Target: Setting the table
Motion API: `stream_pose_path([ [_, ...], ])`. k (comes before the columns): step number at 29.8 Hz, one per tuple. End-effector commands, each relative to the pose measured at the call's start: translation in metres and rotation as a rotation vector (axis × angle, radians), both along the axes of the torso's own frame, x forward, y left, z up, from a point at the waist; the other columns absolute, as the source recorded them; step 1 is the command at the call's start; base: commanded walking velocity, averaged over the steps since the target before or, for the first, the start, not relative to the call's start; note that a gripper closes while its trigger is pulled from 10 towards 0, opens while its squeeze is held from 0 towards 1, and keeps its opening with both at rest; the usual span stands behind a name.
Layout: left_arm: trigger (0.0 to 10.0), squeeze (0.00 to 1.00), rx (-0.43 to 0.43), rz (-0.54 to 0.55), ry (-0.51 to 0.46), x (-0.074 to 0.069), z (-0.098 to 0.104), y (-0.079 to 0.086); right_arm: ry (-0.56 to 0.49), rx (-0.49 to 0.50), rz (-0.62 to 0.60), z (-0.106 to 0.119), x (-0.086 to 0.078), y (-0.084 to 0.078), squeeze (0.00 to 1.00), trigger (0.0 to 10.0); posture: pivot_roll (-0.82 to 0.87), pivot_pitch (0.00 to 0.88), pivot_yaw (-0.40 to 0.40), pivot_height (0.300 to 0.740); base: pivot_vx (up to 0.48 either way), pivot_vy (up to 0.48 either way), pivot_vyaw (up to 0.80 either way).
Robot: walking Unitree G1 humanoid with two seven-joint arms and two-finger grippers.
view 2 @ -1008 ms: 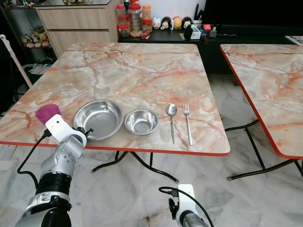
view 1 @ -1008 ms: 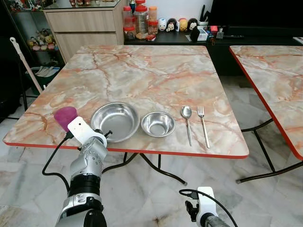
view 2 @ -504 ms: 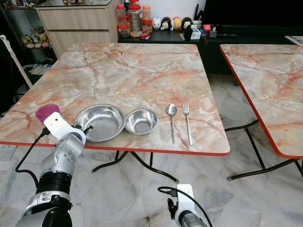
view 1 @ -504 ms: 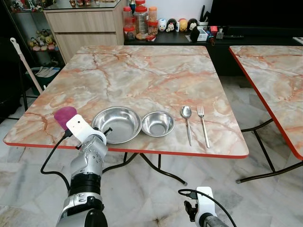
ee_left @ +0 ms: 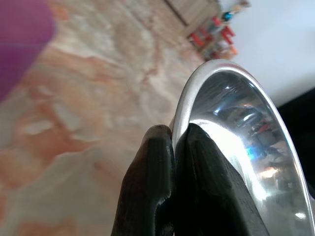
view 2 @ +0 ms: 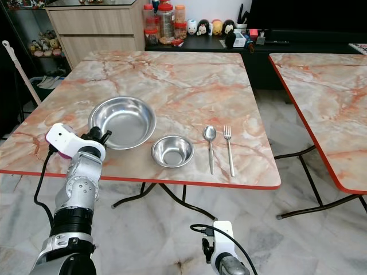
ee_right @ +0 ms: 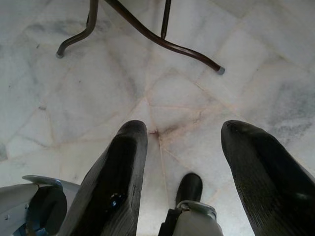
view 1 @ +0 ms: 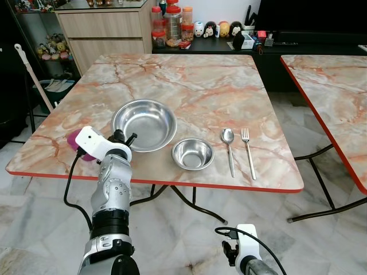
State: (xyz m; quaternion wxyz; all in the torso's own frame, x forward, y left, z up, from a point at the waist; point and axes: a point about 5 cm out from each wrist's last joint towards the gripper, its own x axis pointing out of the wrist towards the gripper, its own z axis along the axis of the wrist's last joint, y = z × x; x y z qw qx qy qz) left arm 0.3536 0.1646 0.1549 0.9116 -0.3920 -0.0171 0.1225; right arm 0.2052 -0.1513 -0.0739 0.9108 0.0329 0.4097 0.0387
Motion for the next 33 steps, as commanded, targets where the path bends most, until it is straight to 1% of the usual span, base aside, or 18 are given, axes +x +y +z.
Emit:
stream_pose_path([
  [1,10.0,0.0,0.025,-0.003,-0.078,0.001,0.015,-0.002,-0.002,0.001,-0.008,0.001,0.001,-0.001,0.0,10.0,0.08,0.0,0.023,0.719,0.0,0.0,0.0],
  [2,10.0,0.0,0.018,0.023,-0.145,-0.001,0.021,-0.001,-0.004,0.001,-0.008,0.001,0.001,-0.001,0.0,10.0,0.07,0.0,0.023,0.719,0.0,0.0,0.0],
  [3,10.0,0.0,0.015,0.03,-0.163,-0.002,0.023,-0.001,-0.004,0.001,-0.008,0.001,0.001,-0.002,0.0,10.0,0.07,0.0,0.023,0.719,0.0,0.0,0.0],
  [4,10.0,0.0,0.136,0.039,-0.196,-0.004,0.028,-0.003,-0.008,0.001,-0.008,0.001,0.002,-0.002,0.0,10.0,0.07,0.0,0.019,0.719,0.0,0.0,0.0],
  [5,10.0,0.0,0.136,0.039,-0.196,-0.004,0.028,-0.003,-0.008,0.001,-0.008,0.001,0.002,-0.002,0.0,10.0,0.07,0.0,0.019,0.719,0.0,0.0,0.0],
  [6,10.0,0.0,0.188,0.043,-0.207,-0.004,0.03,-0.006,-0.012,0.0,-0.009,0.002,0.002,-0.004,0.0,10.0,0.06,0.0,0.015,0.719,0.0,0.0,0.0],
  [8,10.0,0.0,0.209,0.048,-0.206,-0.004,0.03,-0.007,-0.016,-0.001,-0.011,0.002,0.002,-0.005,0.0,10.0,0.06,0.0,0.011,0.719,0.0,0.0,0.0],
  [10,10.0,0.0,0.338,0.082,-0.214,-0.005,0.034,-0.007,-0.023,-0.004,-0.009,0.003,0.003,-0.008,0.0,10.0,0.05,0.0,0.004,0.719,0.0,-0.373,0.0],
  [12,10.0,0.0,0.353,0.089,-0.216,-0.005,0.035,-0.007,-0.024,-0.005,-0.009,0.003,0.004,-0.009,0.0,10.0,0.05,0.0,0.004,0.719,0.0,-0.428,0.0],
  [13,10.0,0.0,0.414,0.11,-0.246,-0.006,0.038,-0.004,-0.026,-0.008,-0.011,0.003,0.004,-0.01,0.0,10.0,0.04,0.0,0.005,0.719,0.0,-0.465,0.0],
  [14,10.0,0.0,0.442,0.118,-0.26,-0.007,0.04,-0.003,-0.026,-0.009,-0.012,0.003,0.004,-0.011,0.0,10.0,0.04,0.0,0.005,0.719,0.0,-0.472,0.0],
  [15,10.0,0.0,0.442,0.118,-0.26,-0.007,0.04,-0.003,-0.026,-0.009,-0.012,0.003,0.004,-0.011,0.0,10.0,0.04,0.0,0.005,0.719,0.0,-0.472,0.0],
  [17,10.0,0.0,0.469,0.128,-0.269,-0.008,0.042,-0.002,-0.027,-0.01,-0.014,0.003,0.004,-0.011,0.0,10.0,0.04,0.0,0.007,0.719,0.0,-0.476,0.0],
  [25,10.0,0.0,0.52,0.177,-0.262,-0.01,0.043,0.015,-0.027,-0.009,-0.02,0.002,0.002,-0.012,0.0,10.0,0.04,0.0,0.017,0.719,0.0,-0.478,0.0],
  [30,10.0,0.0,0.527,0.185,-0.26,-0.01,0.042,0.017,-0.025,-0.016,-0.019,0.002,0.0,-0.013,0.0,10.0,0.03,0.0,0.021,0.719,0.0,-0.472,0.0],
  [33,10.0,0.0,0.53,0.174,-0.255,-0.01,0.04,0.015,-0.024,-0.024,-0.018,0.001,0.0,-0.014,0.0,10.0,0.03,0.0,0.025,0.719,0.0,-0.472,0.0],
])
